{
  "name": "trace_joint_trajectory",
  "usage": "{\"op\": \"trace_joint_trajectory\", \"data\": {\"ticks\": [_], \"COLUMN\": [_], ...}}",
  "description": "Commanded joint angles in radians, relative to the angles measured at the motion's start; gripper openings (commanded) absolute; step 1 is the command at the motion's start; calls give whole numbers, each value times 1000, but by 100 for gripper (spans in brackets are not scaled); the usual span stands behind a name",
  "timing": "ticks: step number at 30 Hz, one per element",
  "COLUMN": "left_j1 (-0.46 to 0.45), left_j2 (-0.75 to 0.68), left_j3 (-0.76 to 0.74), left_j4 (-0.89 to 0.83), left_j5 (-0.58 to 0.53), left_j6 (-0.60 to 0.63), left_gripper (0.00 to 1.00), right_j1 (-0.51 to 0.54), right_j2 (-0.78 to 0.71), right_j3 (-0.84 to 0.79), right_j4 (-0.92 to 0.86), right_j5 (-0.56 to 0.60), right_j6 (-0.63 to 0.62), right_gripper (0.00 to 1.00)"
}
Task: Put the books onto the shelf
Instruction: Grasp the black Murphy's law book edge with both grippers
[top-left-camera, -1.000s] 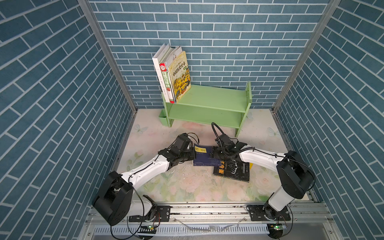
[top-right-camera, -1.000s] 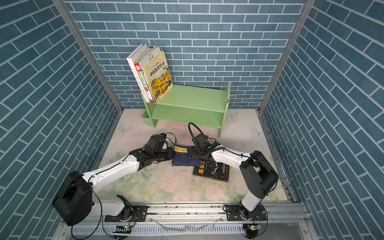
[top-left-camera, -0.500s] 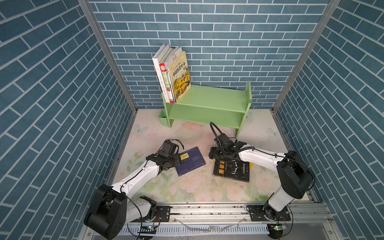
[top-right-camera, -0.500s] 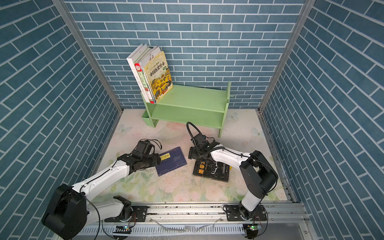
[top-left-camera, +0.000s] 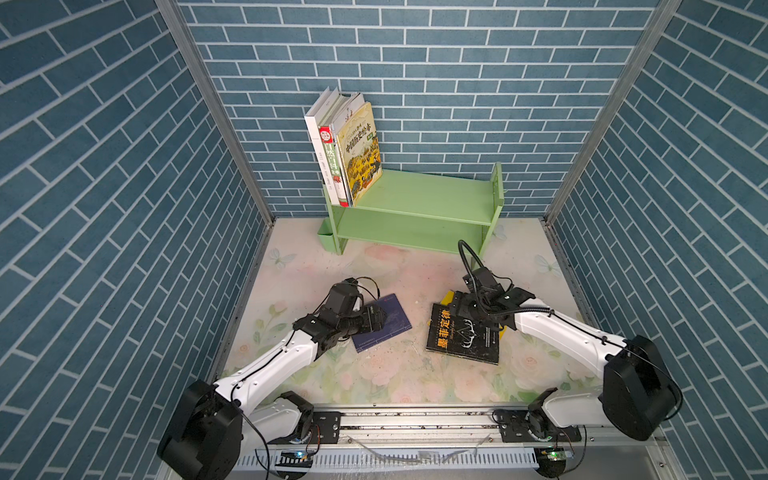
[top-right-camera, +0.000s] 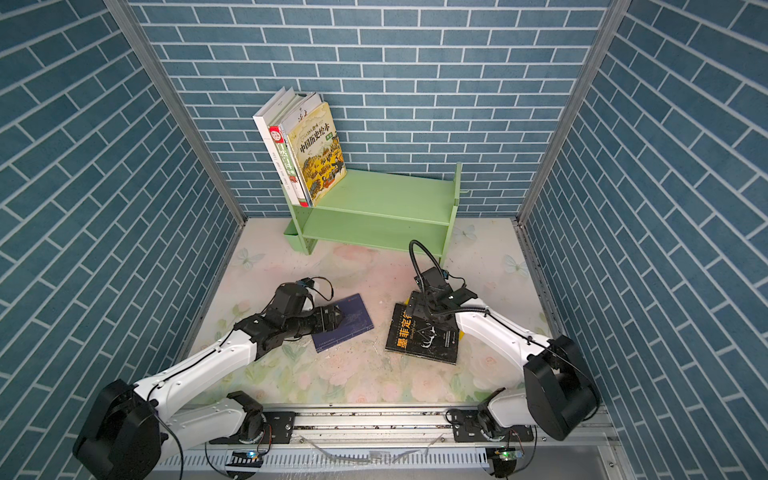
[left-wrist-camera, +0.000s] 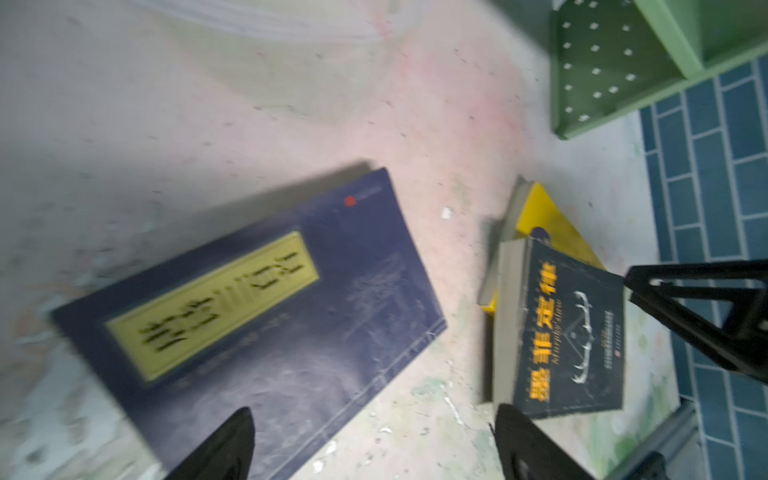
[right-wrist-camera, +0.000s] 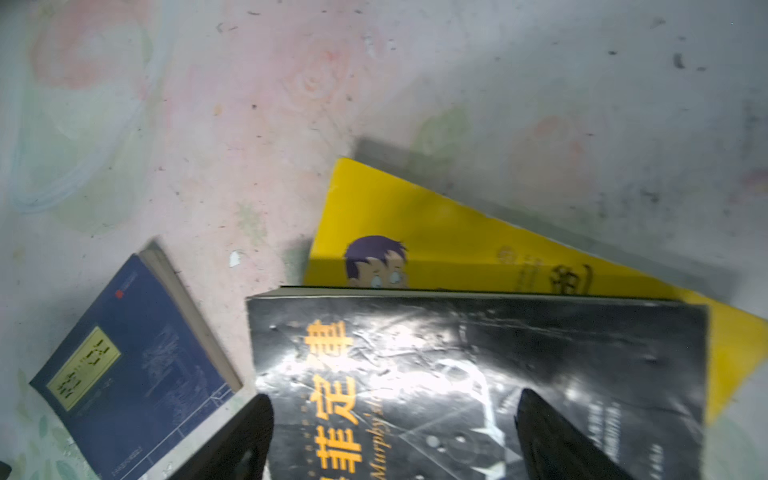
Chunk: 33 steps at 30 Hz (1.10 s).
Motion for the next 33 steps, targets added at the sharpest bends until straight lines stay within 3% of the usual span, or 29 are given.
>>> {"op": "trace_joint_trajectory", "data": {"ticks": [1, 10, 16, 23, 33], "left_j1": [-70, -170, -264, -290, -296], "left_j2": [52, 306, 464, 598, 668], "left_j3": [45, 88, 184, 221, 232], "left_j4": [92, 307, 355, 435, 473], "left_j5": [54, 144, 177, 227, 268], "left_j6": [2, -55, -86, -176, -220], "left_gripper": [97, 99, 97, 88, 81], "right_j1": [-30, -118, -159, -166, -169], "right_j2": [-79, -270, -347, -331, -259], "right_j3": [-56, -242, -346, -406, -394], "right_j4": [-66, -72, -27, 72, 108], "right_j5": [21, -22, -93, -155, -171], "right_j6": [17, 41, 64, 90, 97], "right_gripper": [93, 94, 94, 92, 85]}}
